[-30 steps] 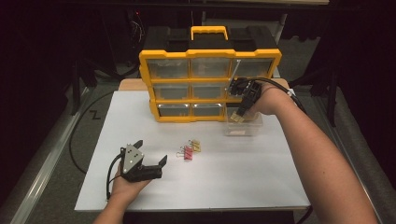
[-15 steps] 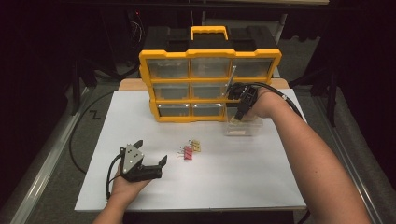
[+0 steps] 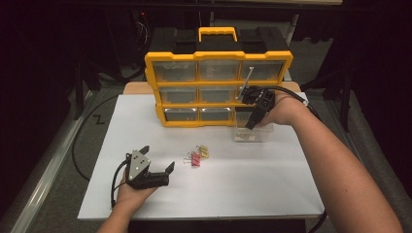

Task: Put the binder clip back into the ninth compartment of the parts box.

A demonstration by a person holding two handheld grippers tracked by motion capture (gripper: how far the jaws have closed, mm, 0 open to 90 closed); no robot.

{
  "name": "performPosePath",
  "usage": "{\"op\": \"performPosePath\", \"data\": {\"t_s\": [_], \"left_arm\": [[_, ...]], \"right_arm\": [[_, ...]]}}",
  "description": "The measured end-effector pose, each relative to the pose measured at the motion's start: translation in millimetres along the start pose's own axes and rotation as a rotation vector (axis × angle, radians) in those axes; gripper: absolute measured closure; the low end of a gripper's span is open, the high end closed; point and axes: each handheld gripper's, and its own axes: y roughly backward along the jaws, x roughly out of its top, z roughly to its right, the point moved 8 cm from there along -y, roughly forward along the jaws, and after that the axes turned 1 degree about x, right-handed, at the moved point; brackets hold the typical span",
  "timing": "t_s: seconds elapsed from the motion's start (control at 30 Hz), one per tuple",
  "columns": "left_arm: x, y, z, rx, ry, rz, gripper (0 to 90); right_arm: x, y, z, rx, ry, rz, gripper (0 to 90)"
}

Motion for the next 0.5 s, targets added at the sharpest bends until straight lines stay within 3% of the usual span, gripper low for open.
{"op": "performPosePath", "data": {"t_s": [0.5], "left_arm": [[-0.4,-0.9,-0.2,0.003,0.001,-0.004,0.3]], "right_arm": [[-21.8,-6.3,-26.4,0.037,0.022,-0.012,58.7]]}}
